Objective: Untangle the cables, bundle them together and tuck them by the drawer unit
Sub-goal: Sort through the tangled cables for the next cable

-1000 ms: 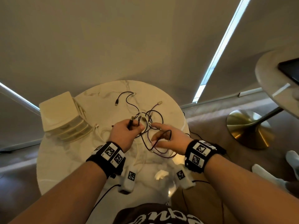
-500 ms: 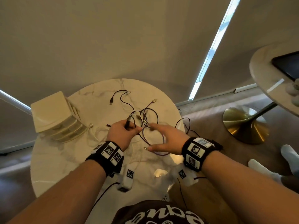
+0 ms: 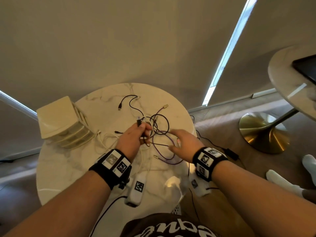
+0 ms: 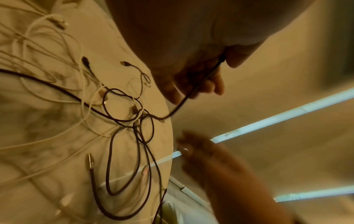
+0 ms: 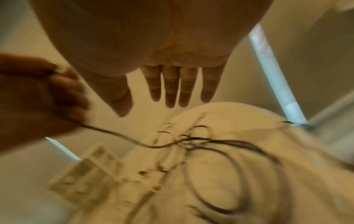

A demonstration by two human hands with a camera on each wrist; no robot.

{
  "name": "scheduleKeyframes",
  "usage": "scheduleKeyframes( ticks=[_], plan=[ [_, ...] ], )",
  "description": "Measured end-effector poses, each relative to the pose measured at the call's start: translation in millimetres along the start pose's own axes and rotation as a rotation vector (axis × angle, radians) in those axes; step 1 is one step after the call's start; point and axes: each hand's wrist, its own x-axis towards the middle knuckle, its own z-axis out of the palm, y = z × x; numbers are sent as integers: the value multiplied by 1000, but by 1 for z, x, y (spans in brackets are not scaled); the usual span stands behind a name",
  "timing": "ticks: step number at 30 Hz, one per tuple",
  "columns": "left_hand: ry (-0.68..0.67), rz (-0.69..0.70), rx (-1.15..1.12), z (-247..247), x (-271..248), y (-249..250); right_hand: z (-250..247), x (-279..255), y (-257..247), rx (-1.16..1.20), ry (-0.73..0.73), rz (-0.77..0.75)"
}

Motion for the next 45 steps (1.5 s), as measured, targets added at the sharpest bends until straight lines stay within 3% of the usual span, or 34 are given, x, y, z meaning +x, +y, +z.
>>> scheduleKeyframes(
  ticks=[2,5,8,10,12,14,20,22,25,30,33,35,38,41,45],
  plan=[
    [-22,109,246,5,-2,2,-12,3,-46,82,-51,-172],
    [-30,99,148,7,-2,11,-13,8,-86,308,-122,-248],
    [98,60,-55,-7,4,13,-3,14,-82,395,-118,-261],
    [160,-41,-435,-15,7,14,4,14,-71,320,-138,-257],
    [244,-101,-768,-26,11,13,15,13,-53,299,-198,-226],
    [348,-129,-959,-44,16,14,29,10,-32,305,-272,-125],
    [502,-131,-1193,-90,18,1,70,-7,20,385,-405,151],
    [507,-137,-1159,-89,14,-6,80,-7,27,359,-457,222],
    [454,-189,-906,-85,10,-13,80,4,36,74,-511,161],
    [347,-222,-486,-82,4,-18,69,35,37,-189,-289,-80],
    [294,-228,-480,-83,-2,-20,78,46,31,-356,-400,-101],
    [236,-245,-568,-85,-6,-23,89,48,33,-435,-395,-74],
    [257,-244,-554,-87,-11,-23,99,51,35,-513,-447,-29],
    [278,-220,-354,-90,-14,-30,95,56,21,-493,-476,-52],
    [280,-264,-160,-88,-11,-45,72,64,-12,-267,-205,-124]
  ],
)
